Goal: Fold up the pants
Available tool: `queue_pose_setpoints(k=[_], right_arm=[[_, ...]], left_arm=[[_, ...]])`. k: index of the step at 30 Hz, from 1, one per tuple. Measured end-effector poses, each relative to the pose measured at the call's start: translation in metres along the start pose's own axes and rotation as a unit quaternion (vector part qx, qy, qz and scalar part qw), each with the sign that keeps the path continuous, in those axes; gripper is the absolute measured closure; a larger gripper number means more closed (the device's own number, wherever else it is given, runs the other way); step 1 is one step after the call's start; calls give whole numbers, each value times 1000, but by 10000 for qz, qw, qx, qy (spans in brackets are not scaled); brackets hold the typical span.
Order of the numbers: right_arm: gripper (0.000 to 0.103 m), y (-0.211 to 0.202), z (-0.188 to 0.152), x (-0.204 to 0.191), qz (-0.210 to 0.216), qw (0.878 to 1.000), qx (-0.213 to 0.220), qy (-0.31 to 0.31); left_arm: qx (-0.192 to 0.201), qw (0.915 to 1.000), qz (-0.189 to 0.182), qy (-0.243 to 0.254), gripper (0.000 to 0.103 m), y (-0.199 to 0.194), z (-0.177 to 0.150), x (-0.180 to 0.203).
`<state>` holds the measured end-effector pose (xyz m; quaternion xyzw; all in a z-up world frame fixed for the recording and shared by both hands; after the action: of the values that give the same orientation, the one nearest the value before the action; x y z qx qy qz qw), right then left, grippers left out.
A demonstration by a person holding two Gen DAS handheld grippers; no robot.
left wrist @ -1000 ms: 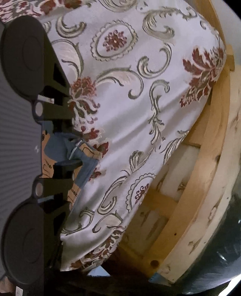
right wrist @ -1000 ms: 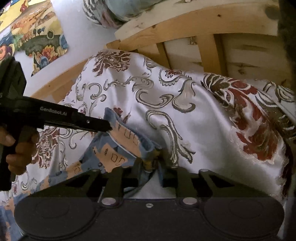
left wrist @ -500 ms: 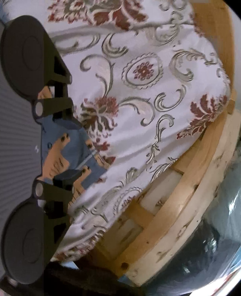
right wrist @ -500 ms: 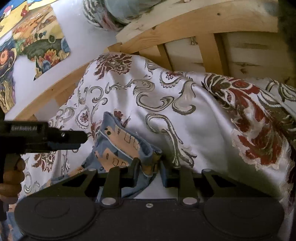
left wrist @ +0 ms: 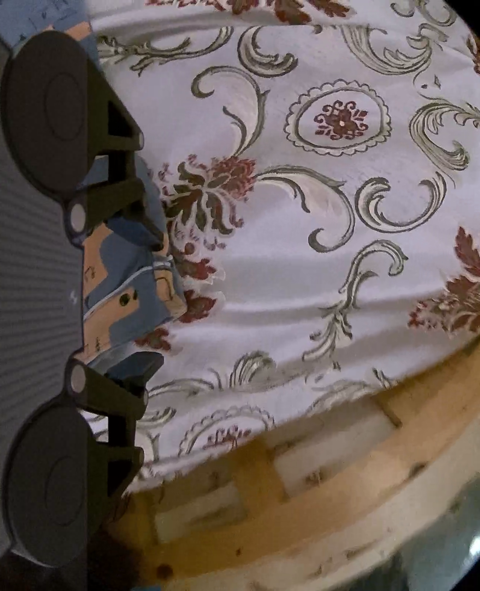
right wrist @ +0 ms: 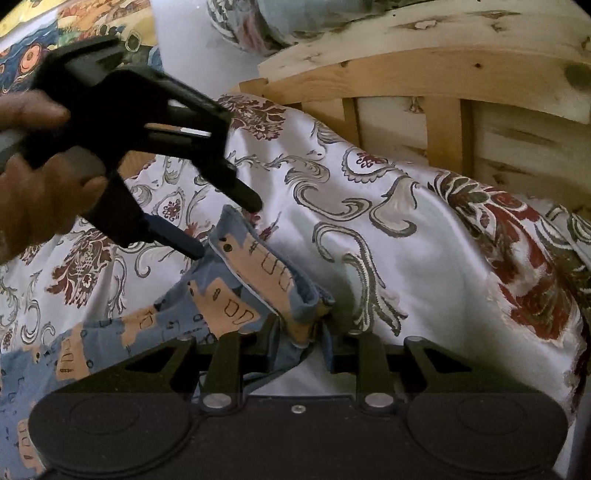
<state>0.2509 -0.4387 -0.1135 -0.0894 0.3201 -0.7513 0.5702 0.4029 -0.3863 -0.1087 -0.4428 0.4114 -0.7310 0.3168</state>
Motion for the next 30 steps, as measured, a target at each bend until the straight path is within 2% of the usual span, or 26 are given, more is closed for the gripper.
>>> queue_pose_setpoints(k=[2,4,11,13,14,15,23,30], right_arm=[[78,0,1,0,-25,10000,10,-34],[83,-1,1,0,-37,10000,23,-56],[81,-1,3,2,58,9999,25,92],[84,-1,4,2,88,9999,22,137],[90,-2,5,3,84,9998,48,155],[92,-3,5,2,114,9998,87,159],[93,-24,3,-19,229,9981,457,-351],[94,-49,0,-42,514,9933,681,-774]], left_arm=[[-145,9992,365,-82,36,9,4,-1],[-136,9986,488,-139,48,12,3,-1],[-14,9986,284,-454,72,12,-6,0],[-18,9984,183,-533,83,11,-9,-1],[-23,9983,124,-567,84,10,-9,-2],[-7,9982,83,-599,85,8,-10,-4],[136,9966,-311,-755,87,-14,-18,-26],[265,9958,-676,-565,87,-41,-24,-34]])
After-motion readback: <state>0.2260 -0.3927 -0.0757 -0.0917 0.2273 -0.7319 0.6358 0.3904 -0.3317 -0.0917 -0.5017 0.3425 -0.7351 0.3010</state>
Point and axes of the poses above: each gripper's, at about its wrist camera, not at the fingertips, and y roughly the way its jaws point, x to its right, z to its top, the point moved 10 cm from there along y, roughly the way its jaws point, and after that the axes turned 5 degrees about y, right-handed, at the moved point
